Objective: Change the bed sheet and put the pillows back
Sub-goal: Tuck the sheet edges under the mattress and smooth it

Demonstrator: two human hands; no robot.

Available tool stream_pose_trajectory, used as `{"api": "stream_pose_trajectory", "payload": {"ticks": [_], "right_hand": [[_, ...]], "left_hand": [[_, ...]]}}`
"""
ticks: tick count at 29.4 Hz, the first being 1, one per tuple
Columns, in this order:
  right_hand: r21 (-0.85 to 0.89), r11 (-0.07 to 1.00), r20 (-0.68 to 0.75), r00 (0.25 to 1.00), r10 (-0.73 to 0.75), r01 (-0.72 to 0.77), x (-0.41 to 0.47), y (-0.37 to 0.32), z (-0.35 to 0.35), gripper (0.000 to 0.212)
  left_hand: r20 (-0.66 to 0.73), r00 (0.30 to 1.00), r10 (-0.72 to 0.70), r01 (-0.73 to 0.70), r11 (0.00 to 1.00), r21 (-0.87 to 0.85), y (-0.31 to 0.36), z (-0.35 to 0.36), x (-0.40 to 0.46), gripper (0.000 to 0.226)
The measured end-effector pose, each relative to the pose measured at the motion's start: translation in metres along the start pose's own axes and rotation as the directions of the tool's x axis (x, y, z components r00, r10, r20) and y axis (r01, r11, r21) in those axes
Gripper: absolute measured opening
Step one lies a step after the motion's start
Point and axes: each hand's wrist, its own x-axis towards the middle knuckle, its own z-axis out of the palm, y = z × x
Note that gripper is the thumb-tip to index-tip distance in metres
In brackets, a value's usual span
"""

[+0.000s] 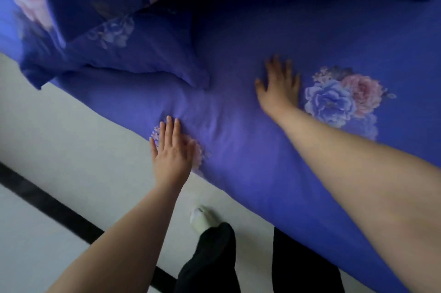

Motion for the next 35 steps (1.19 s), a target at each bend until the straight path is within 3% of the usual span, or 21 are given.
{"api": "stream_pose_trajectory", "payload": {"ticks": [2, 4, 6, 7, 8, 9, 10, 11, 12, 13, 14, 16, 17, 18, 20, 23, 26, 28, 31, 33, 35], "right_hand": [[0.003, 0.950, 0.244, 0.921, -0.304, 0.313, -0.048, -0.076, 0.048, 0.064], [0.030, 0.805, 0.495, 0.691, -0.527, 0.592, -0.101, -0.134, 0.084, 0.058], [0.135, 0.703, 0.611, 0.500, -0.614, 0.699, -0.125, -0.166, 0.095, 0.044], [0.182, 0.684, 0.545, 0.506, -0.668, 0.707, -0.125, -0.176, 0.093, 0.041], [0.175, 0.702, 0.340, 0.627, -0.701, 0.690, -0.120, -0.183, 0.094, 0.037], [0.137, 0.782, 0.032, 0.786, -0.617, 0.608, -0.105, -0.195, 0.094, 0.031], [0.123, 0.891, -0.200, 0.890, -0.410, 0.437, -0.091, -0.206, 0.093, 0.030], [0.119, 0.972, -0.271, 0.949, -0.163, 0.201, -0.078, -0.217, 0.089, 0.036], [0.105, 0.994, -0.157, 0.986, 0.049, -0.033, -0.070, -0.243, 0.090, 0.049], [0.057, 0.987, 0.025, 0.989, 0.147, -0.149, -0.066, -0.268, 0.096, 0.061], [0.021, 0.990, 0.180, 0.974, 0.135, -0.141, -0.064, -0.300, 0.106, 0.066], [0.151, 0.987, 0.439, 0.891, -0.120, 0.059, -0.070, -0.375, 0.123, 0.052], [0.256, 0.958, 0.482, 0.842, -0.243, 0.130, -0.077, -0.409, 0.126, 0.042], [0.348, 0.922, 0.438, 0.839, -0.322, 0.173, -0.079, -0.441, 0.125, 0.036], [0.436, 0.871, 0.215, 0.914, -0.343, 0.225, -0.074, -0.475, 0.114, 0.028], [0.558, 0.789, 0.033, 0.943, -0.331, 0.257, -0.042, -0.523, 0.088, 0.023], [0.736, 0.657, 0.039, 0.959, -0.281, 0.162, 0.002, -0.567, 0.069, 0.031], [0.825, 0.563, 0.057, 0.987, -0.151, 0.038, 0.036, -0.593, 0.061, 0.041], [0.877, 0.457, 0.118, 0.989, 0.091, -0.146, 0.100, -0.617, 0.056, 0.051], [0.871, 0.428, 0.179, 0.967, 0.183, -0.243, 0.134, -0.620, 0.065, 0.055], [0.834, 0.486, 0.173, 0.961, 0.217, -0.261, 0.160, -0.624, 0.080, 0.058]], "left_hand": [[-0.093, 0.996, 0.009, -0.017, 0.997, -0.078, -0.029, -0.018, 0.025, 0.056], [-0.138, 0.983, 0.122, -0.133, 0.989, -0.071, -0.060, -0.032, 0.053, 0.051], [-0.105, 0.977, 0.185, -0.189, 0.982, -0.025, -0.094, -0.044, 0.087, 0.048], [-0.073, 0.980, 0.183, -0.184, 0.983, -0.017, -0.109, -0.049, 0.102, 0.049], [-0.040, 0.985, 0.168, -0.169, 0.986, -0.015, -0.125, -0.054, 0.115, 0.052], [-0.019, 0.986, 0.166, -0.166, 0.986, -0.005, -0.145, -0.061, 0.130, 0.055], [-0.005, 0.986, 0.166, -0.166, 0.986, 0.002, -0.163, -0.068, 0.142, 0.058], [0.018, 0.987, 0.161, -0.161, 0.987, -0.006, -0.177, -0.073, 0.149, 0.060], [0.039, 0.985, 0.166, -0.166, 0.986, 0.004, -0.197, -0.081, 0.154, 0.060], [0.065, 0.982, 0.176, -0.177, 0.984, 0.017, -0.212, -0.085, 0.154, 0.059], [0.088, 0.981, 0.172, -0.175, 0.984, 0.027, -0.230, -0.090, 0.155, 0.058], [0.128, 0.990, 0.060, -0.061, 0.998, 0.002, -0.272, -0.104, 0.166, 0.055], [0.136, 0.991, -0.015, 0.017, 1.000, -0.011, -0.294, -0.112, 0.174, 0.053], [0.131, 0.989, -0.073, 0.076, 0.997, -0.017, -0.316, -0.124, 0.185, 0.051], [0.082, 0.988, -0.128, 0.133, 0.989, -0.058, -0.343, -0.143, 0.202, 0.049], [-0.006, 0.996, -0.094, 0.093, 0.987, -0.131, -0.368, -0.181, 0.244, 0.048], [-0.066, 0.998, -0.014, 0.005, 0.990, -0.142, -0.376, -0.212, 0.291, 0.049], [-0.075, 0.996, 0.054, -0.062, 0.992, -0.111, -0.379, -0.231, 0.321, 0.052], [-0.042, 0.962, 0.269, -0.270, 0.963, -0.019, -0.375, -0.252, 0.372, 0.055], [-0.003, 0.902, 0.432, -0.432, 0.901, 0.042, -0.367, -0.255, 0.402, 0.055], [0.086, 0.833, 0.546, -0.552, 0.826, 0.108, -0.360, -0.256, 0.434, 0.057]]}}
